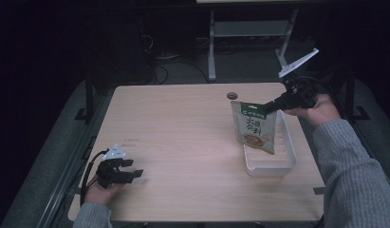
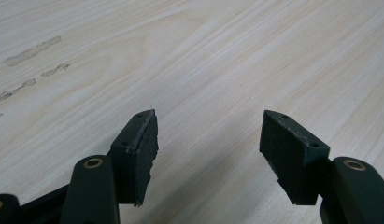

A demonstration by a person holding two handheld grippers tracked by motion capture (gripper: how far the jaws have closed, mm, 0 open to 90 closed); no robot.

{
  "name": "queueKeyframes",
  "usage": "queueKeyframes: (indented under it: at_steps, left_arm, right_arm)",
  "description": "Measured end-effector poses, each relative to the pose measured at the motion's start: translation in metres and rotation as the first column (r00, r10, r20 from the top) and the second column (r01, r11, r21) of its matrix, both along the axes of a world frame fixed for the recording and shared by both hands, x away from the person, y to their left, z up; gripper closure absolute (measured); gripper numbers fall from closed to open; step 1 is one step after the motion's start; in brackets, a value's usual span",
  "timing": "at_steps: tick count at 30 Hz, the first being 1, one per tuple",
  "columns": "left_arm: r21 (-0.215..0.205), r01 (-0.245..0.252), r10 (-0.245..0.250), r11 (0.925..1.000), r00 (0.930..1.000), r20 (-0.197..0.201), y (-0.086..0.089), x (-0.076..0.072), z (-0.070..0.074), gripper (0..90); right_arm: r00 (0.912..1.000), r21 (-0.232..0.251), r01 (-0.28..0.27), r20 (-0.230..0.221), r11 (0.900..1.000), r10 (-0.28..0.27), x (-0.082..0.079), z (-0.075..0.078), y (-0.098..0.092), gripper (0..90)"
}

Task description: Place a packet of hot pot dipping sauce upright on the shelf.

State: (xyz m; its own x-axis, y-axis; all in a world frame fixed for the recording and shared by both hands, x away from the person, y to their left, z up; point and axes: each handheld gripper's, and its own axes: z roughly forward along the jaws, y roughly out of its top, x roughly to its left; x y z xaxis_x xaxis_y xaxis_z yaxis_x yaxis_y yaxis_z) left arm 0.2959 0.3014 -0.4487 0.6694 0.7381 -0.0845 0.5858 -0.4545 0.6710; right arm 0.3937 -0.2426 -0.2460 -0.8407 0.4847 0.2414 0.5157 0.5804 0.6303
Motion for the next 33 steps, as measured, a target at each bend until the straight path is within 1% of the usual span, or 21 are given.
queueKeyframes:
  at_steps: [5, 7, 8, 14, 17, 19, 21, 28, 33]
  left_arm:
    - [0.003, 0.005, -0.005, 1.0, 1.0, 0.001, -0.002, 0.0, 0.0, 36.2]
    - [0.0, 0.003, -0.003, 1.0, 1.0, 0.0, -0.002, 0.0, 0.0, 36.2]
    - [0.0, 0.004, -0.004, 1.0, 1.0, -0.001, -0.001, 0.0, -0.001, 36.2]
    - [0.003, 0.006, -0.006, 1.0, 1.0, -0.005, -0.001, 0.001, -0.001, 36.2]
    - [0.002, 0.006, -0.006, 1.0, 1.0, -0.005, -0.001, 0.001, -0.001, 36.1]
    - [0.001, 0.005, -0.005, 1.0, 1.0, -0.003, -0.001, 0.001, -0.001, 36.0]
    - [-0.003, 0.003, -0.003, 1.0, 1.0, -0.004, 0.0, 0.001, -0.001, 35.9]
    - [-0.007, 0.0, -0.001, 1.0, 1.0, -0.003, -0.001, 0.001, -0.001, 35.7]
    - [-0.01, 0.0, 0.0, 1.0, 1.0, -0.004, -0.001, 0.002, -0.001, 35.6]
  right_arm:
    - [0.9999, -0.009, 0.013, 0.009, 1.0, -0.012, -0.002, 0.002, -0.008, 89.7]
    - [0.9998, -0.004, 0.017, 0.005, 1.0, -0.017, -0.002, 0.003, -0.011, 89.7]
    - [0.9997, -0.001, 0.022, 0.013, 1.0, -0.022, -0.001, 0.005, -0.014, 89.8]
    - [0.9993, -0.001, 0.029, 0.024, 1.0, -0.028, -0.002, 0.01, -0.019, 89.7]
    - [0.9989, -0.009, 0.038, 0.027, 0.999, -0.038, -0.002, 0.01, -0.022, 89.7]
    - [0.9981, -0.005, 0.056, 0.027, 0.998, -0.056, 0.0, 0.009, -0.026, 89.7]
    - [0.9981, -0.006, 0.056, 0.027, 0.998, -0.055, 0.0, 0.009, -0.027, 89.7]
    - [0.9969, -0.054, 0.075, 0.026, 0.996, -0.074, 0.004, 0.004, -0.028, 89.7]
    - [0.9944, -0.06, 0.101, 0.037, 0.993, -0.099, 0.008, 0.003, -0.028, 89.7]
